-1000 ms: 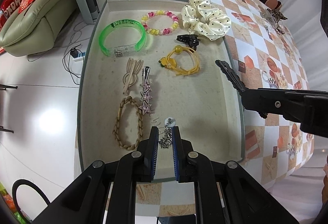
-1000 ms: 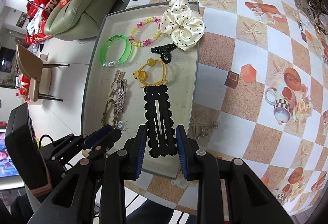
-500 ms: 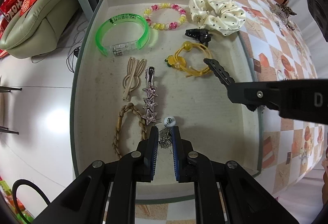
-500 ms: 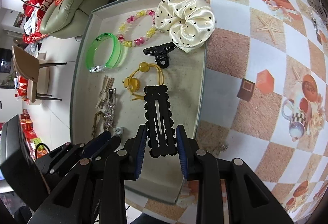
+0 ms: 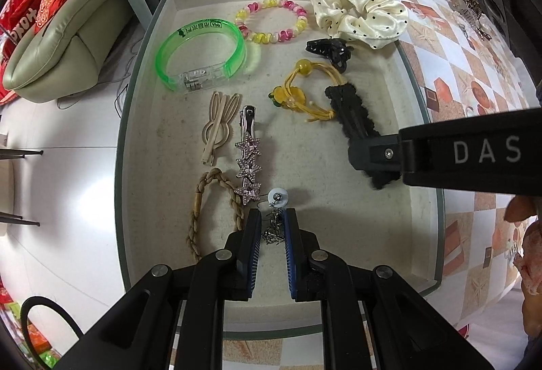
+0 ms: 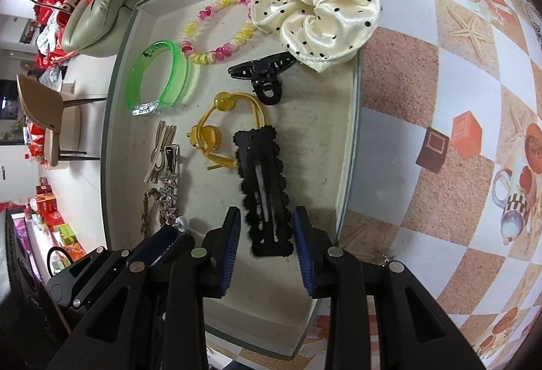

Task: Organize jewelry
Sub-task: 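Carry the silver charm and black scalloped clip into the tray while both grippers open to release them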

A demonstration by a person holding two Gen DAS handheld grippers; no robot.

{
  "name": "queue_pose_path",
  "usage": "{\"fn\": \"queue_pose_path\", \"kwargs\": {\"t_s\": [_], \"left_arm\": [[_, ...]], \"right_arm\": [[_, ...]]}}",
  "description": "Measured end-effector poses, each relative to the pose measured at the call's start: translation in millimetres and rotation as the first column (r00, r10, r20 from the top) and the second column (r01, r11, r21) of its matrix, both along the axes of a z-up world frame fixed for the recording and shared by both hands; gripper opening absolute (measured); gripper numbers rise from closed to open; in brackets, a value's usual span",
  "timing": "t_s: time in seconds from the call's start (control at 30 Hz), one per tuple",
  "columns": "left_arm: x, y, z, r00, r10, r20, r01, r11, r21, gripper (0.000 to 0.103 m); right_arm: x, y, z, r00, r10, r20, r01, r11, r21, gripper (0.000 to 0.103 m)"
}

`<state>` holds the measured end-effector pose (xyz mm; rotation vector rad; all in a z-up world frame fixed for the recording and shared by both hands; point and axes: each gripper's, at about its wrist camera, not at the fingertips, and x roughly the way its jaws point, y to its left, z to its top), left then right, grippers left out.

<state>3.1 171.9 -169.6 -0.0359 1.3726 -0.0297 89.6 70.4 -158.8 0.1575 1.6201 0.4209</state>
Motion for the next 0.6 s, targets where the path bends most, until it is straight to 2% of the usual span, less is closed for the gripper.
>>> {"fn": "queue_pose_path", "kwargs": {"t_s": [0.23,0.37,0.6], "left_arm": [[-1,1,2,1.0,0.004,-0.001,-0.004,1.0,0.013,0.018],[-2,2,7,1.0,0.009,0.004,-0.009,1.0,0.018,0.018],[-4,5,17,1.0,0.013,0.014,-0.013,1.0,0.014,0.018]], "right_arm": [[6,3,14,1.0,-0.022,0.013,0.021,0.999,0.044,0.056],[11,0,34,0.997,-0.062,0.039,0.059,0.995,0.079,0.059],[7,-17,62,0.989,-0.119,0.09,0.113,0.991,0.067,0.061]]}}
